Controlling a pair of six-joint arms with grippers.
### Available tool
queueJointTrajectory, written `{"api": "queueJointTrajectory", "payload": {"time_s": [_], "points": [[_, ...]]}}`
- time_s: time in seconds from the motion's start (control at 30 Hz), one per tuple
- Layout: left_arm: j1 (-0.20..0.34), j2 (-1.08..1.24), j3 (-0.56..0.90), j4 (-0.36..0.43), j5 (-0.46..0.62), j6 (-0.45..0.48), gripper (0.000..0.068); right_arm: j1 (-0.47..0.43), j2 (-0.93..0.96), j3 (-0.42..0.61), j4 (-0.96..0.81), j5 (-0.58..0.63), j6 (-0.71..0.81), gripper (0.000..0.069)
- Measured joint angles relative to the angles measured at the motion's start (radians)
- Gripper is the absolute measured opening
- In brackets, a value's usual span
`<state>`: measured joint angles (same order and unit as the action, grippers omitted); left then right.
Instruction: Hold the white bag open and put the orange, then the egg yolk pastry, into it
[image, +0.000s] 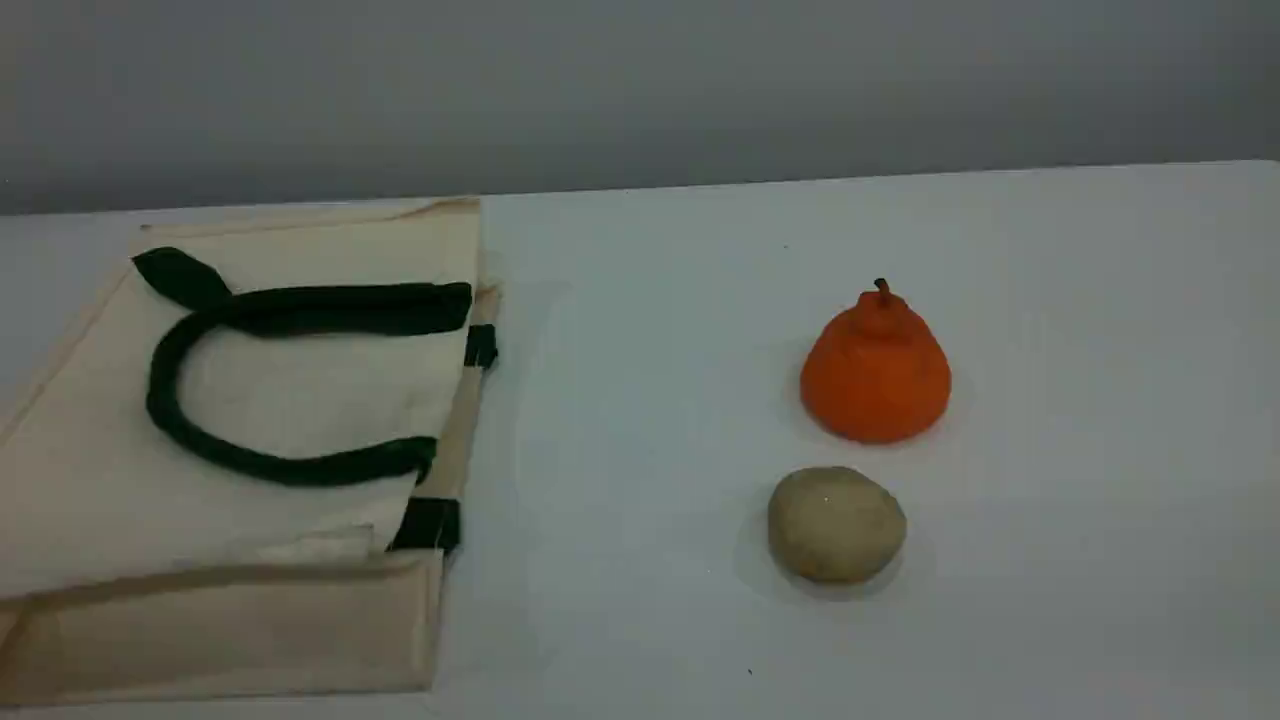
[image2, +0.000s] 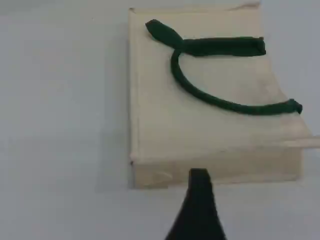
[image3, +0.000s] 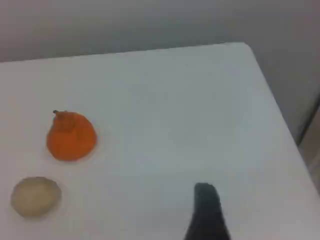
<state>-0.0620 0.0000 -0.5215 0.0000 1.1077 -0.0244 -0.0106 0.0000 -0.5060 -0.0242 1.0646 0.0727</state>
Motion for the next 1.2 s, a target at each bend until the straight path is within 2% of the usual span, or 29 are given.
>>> {"api": "queueJointTrajectory", "payload": {"time_s": [1.2], "points": [[0.0,0.0,0.0,0.0,-0.013,0.001,0.0526,0.0,0.0,0.0,0.0,0.0,0.0,0.0461]]}}
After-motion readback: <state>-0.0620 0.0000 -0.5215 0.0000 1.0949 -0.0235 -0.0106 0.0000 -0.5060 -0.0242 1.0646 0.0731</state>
